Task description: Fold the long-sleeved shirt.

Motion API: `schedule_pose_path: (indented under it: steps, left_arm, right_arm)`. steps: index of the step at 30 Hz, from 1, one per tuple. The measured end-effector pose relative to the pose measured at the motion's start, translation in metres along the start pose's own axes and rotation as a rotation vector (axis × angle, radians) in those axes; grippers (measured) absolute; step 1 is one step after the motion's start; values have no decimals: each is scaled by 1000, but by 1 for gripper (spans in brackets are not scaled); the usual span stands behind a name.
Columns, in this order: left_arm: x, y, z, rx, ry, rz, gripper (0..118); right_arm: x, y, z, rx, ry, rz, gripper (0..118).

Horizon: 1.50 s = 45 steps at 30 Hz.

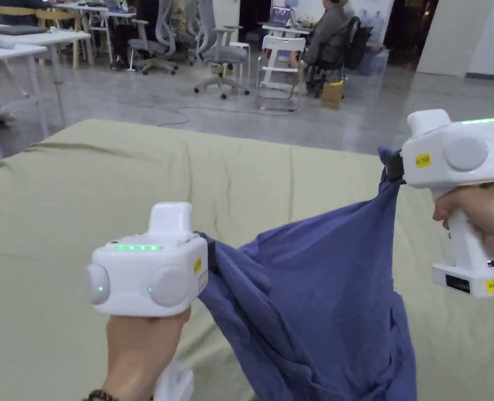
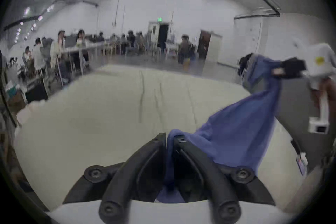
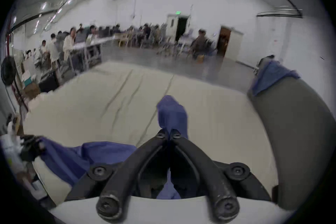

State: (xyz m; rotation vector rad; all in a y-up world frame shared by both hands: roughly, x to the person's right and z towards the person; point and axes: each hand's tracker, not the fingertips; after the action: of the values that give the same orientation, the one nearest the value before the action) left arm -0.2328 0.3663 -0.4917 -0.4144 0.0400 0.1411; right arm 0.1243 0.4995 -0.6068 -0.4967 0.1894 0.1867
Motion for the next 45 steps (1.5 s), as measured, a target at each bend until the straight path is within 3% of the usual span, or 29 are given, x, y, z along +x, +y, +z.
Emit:
schedule_pose_path:
  steps: [2, 6, 8, 10, 13, 19, 26, 33, 38, 42, 45]
  left_arm:
    - [7, 56, -5, 37, -26, 6, 6]
    - [32, 182, 4, 194, 19, -41, 6]
    - [42, 239, 13, 262, -27, -23, 5]
    - [54, 294, 28, 258, -44, -6, 4]
    - [71, 357, 52, 349, 30, -64, 4]
    - [66, 415, 85, 398, 41, 30, 4]
    - [79, 357, 64, 341, -8, -51, 4]
    - [59, 196, -28, 44, -16, -96, 4]
    - [40, 113, -75, -117, 4, -40, 4]
    - [37, 106, -68, -114, -11, -38, 4]
    - [34, 102, -35, -51, -52, -80, 4]
  right_arm:
    - [27, 32, 34, 50, -24, -34, 0]
    - [61, 97, 93, 226, -173, -67, 0]
    - [73, 123, 111, 283, -149, -124, 0]
    - [83, 156, 126, 278, -151, -127, 0]
    - [94, 189, 149, 377, -222, -123, 0]
    - [130, 221, 166, 428, -273, -204, 0]
    - [137, 167, 116, 339, -255, -261, 0]
    - [119, 5, 12, 67, -201, -324, 0]
    - [99, -98, -39, -118, -166, -351, 0]
    - [99, -122, -43, -133, -156, -346, 0]
    - [96, -129, -4, -96, -123, -358, 0]
